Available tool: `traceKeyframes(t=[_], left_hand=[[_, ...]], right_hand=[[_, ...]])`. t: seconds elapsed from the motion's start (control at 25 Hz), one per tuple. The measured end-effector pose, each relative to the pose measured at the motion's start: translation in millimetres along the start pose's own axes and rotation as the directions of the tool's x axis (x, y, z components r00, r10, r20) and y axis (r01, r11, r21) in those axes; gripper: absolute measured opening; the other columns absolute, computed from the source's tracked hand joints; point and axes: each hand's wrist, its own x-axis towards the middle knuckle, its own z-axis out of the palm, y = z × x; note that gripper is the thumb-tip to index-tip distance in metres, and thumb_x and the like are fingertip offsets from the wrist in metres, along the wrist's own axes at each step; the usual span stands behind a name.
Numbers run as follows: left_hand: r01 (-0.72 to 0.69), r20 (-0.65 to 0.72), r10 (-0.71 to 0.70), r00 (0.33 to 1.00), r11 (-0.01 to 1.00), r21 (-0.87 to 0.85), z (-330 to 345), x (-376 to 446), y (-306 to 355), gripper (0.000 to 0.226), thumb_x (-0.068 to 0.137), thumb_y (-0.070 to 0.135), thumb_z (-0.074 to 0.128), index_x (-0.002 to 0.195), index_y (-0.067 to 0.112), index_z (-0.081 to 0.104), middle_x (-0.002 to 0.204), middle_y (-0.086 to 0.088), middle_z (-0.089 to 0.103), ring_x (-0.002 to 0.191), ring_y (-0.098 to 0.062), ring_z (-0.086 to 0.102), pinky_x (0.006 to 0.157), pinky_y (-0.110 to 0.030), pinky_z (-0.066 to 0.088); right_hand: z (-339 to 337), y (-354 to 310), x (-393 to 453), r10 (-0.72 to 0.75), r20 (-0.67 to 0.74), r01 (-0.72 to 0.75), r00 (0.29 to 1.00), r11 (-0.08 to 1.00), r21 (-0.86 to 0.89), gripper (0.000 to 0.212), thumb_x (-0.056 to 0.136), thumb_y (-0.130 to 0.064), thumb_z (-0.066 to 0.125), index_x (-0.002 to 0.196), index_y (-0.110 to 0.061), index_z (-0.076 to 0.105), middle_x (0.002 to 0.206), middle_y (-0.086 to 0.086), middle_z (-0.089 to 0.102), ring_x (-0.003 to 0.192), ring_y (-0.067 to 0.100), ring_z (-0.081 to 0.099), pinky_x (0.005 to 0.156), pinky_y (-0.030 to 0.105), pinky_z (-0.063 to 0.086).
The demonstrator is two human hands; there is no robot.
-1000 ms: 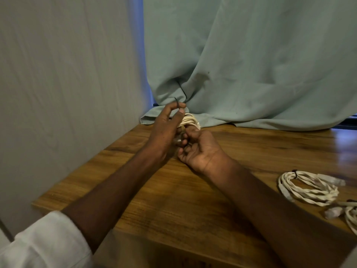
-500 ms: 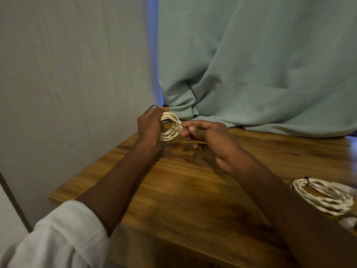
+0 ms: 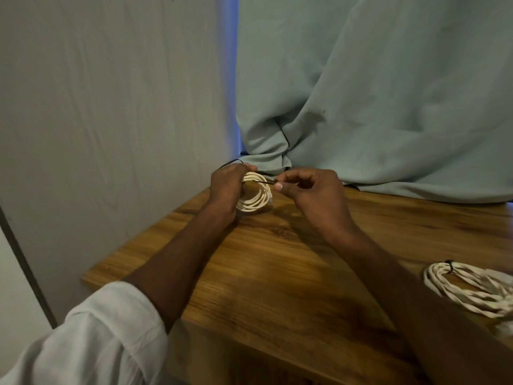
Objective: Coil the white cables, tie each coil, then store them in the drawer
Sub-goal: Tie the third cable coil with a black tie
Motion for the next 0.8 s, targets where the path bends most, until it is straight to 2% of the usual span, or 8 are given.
traceKeyframes(t=[0.08, 0.2, 0.32, 0.4, 0.52, 0.64, 0.8], left_hand=[[0.014, 0.007, -0.014, 1.000, 1.000, 0.003, 0.2, 2.3, -2.1, 0.019, 0.084, 0.014, 0.076, 0.098, 0.002, 0.081, 0.089, -0.017, 0.078, 0.069, -0.019, 0.070, 0.069, -0.032, 0.057], [0.041, -0.002, -0.041, 0.999, 0.999, 0.004, 0.7, 3.0, -3.6, 0.017, 0.082, 0.017, 0.078, 0.093, 0.005, 0.082, 0.087, -0.017, 0.078, 0.068, -0.020, 0.068, 0.073, -0.038, 0.057], [0.052, 0.014, -0.052, 0.999, 0.998, 0.034, 2.4, 0.4, -3.4, 0.013, 0.083, 0.018, 0.077, 0.089, 0.007, 0.081, 0.070, -0.009, 0.074, 0.059, -0.014, 0.063, 0.065, -0.031, 0.053], [0.041, 0.044, -0.043, 0.998, 0.998, 0.049, 3.7, -3.0, -2.4, 0.013, 0.085, 0.018, 0.076, 0.090, 0.008, 0.082, 0.063, 0.000, 0.072, 0.053, -0.009, 0.061, 0.062, -0.029, 0.052], [0.034, 0.080, -0.036, 0.996, 0.999, 0.030, 6.0, -4.0, -3.9, 0.011, 0.085, 0.018, 0.076, 0.089, 0.011, 0.084, 0.081, -0.009, 0.080, 0.075, -0.022, 0.072, 0.078, -0.040, 0.060], [0.010, 0.086, -0.015, 0.996, 0.998, 0.058, 7.5, -5.4, -6.5, 0.010, 0.087, 0.017, 0.074, 0.088, 0.012, 0.084, 0.082, -0.010, 0.080, 0.075, -0.023, 0.072, 0.077, -0.037, 0.058], [-0.011, 0.098, 0.003, 0.995, 0.997, 0.077, 10.0, -6.3, -10.5, 0.009, 0.088, 0.015, 0.074, 0.087, 0.012, 0.083, 0.085, -0.008, 0.080, 0.090, -0.031, 0.077, 0.083, -0.041, 0.061]], right_hand=[[-1.9, -1.8, 2.6, 0.025, -0.045, -0.022, 0.999, 0.997, 0.072, 0.008, 0.086, -0.019, 0.083, 0.092, -0.024, 0.082, 0.088, -0.012, 0.079, 0.088, -0.001, 0.072, 0.087, 0.025, 0.056], [-3.4, -4.3, 5.6, 0.133, -0.040, -0.114, 0.990, 0.942, 0.315, 0.010, 0.086, -0.016, 0.082, 0.096, -0.013, 0.081, 0.089, -0.002, 0.081, 0.091, 0.010, 0.076, 0.084, 0.026, 0.058], [-4.8, -1.9, 7.6, 0.166, -0.079, -0.123, 0.983, 0.913, 0.388, 0.015, 0.084, -0.017, 0.083, 0.097, -0.009, 0.080, 0.091, 0.005, 0.081, 0.096, 0.022, 0.076, 0.089, 0.036, 0.061], [-6.2, -2.4, 7.5, 0.161, -0.080, -0.112, 0.984, 0.896, 0.430, 0.016, 0.085, -0.016, 0.082, 0.098, -0.007, 0.080, 0.091, 0.008, 0.080, 0.094, 0.022, 0.076, 0.090, 0.037, 0.061], [-8.3, -4.7, 6.9, 0.135, -0.061, -0.083, 0.989, 0.847, 0.524, 0.016, 0.086, -0.010, 0.080, 0.099, -0.001, 0.078, 0.087, 0.014, 0.078, 0.084, 0.023, 0.075, 0.084, 0.035, 0.062], [-9.1, -6.7, 6.8, 0.087, -0.075, -0.037, 0.993, 0.858, 0.512, 0.016, 0.086, -0.009, 0.080, 0.097, 0.002, 0.076, 0.083, 0.016, 0.076, 0.077, 0.024, 0.072, 0.077, 0.034, 0.061], [-10.5, -10.1, 4.4, 0.040, -0.030, -0.020, 0.999, 0.868, 0.496, 0.012, 0.085, -0.005, 0.079, 0.091, 0.005, 0.075, 0.076, 0.016, 0.074, 0.065, 0.021, 0.069, 0.065, 0.032, 0.059]])
